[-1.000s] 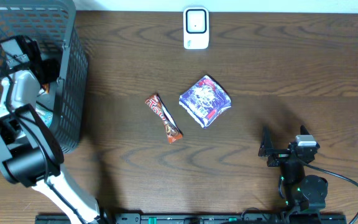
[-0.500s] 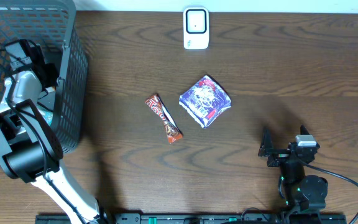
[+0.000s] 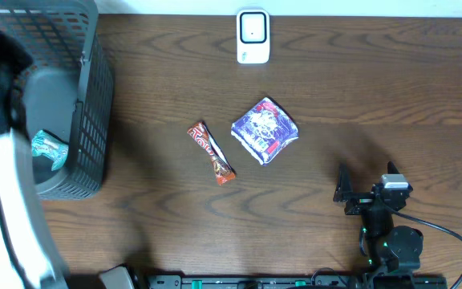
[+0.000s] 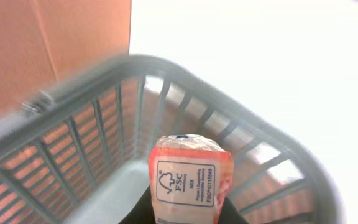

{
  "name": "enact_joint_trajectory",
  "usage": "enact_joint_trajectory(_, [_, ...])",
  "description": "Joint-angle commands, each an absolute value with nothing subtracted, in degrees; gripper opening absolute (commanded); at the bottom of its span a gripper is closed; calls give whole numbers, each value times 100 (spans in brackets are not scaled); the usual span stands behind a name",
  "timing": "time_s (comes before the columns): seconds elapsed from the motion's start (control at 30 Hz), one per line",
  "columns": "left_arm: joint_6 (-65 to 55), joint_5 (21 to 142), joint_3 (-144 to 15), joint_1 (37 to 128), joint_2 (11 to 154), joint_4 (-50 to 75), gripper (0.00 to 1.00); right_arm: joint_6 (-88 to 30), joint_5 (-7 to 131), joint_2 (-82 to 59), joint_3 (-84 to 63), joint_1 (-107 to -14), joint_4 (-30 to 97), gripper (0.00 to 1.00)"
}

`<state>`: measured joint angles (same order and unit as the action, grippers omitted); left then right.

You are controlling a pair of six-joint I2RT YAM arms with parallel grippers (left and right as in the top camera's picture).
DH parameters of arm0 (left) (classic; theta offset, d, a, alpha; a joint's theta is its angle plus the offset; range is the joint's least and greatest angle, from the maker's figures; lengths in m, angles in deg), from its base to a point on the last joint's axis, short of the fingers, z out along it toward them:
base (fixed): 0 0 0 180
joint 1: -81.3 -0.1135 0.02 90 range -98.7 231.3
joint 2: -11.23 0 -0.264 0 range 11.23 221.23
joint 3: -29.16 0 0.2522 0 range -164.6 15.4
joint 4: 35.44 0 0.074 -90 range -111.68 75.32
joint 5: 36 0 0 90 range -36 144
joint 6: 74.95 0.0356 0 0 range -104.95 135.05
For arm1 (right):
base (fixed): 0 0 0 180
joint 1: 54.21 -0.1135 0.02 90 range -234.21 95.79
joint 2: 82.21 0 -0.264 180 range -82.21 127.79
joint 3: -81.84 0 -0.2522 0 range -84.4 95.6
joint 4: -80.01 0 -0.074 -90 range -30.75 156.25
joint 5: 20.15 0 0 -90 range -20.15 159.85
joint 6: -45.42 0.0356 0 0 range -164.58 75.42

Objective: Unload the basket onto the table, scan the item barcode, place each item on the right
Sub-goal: 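Reach the left gripper back into the basket toward the orange packet, then lift the orange Kleenex packet out and drop it beside the purple package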

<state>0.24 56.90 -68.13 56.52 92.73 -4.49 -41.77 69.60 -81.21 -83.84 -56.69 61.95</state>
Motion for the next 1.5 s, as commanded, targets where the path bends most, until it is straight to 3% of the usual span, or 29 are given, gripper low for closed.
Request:
enact_joint_trajectory(0.0, [-1530, 6308, -6896, 5639, 8383, -357, 7, -4098, 6949, -8150, -8406, -5691, 6189, 99])
enact_joint_trajectory(0.17, [-1681, 7298, -6896, 6144, 7402, -398, 7, -4098, 6949, -8150, -8404, -5691, 6189, 99])
enact_joint_trajectory(0.5, [-1672, 7283, -6894, 8478, 6943, 227, 7, -4098, 6949, -8150, -8404, -5691, 6189, 99])
enact_joint_trajectory(0.77, [-636, 7279, -6894, 9687, 7585, 804, 8, -4098, 6949, -8150, -8406, -5691, 6189, 99])
enact_joint_trajectory(1.47, [-638, 7239, -6894, 11324, 10337, 1859, 8, -4098, 6949, -8150, -8406, -5691, 6189, 99])
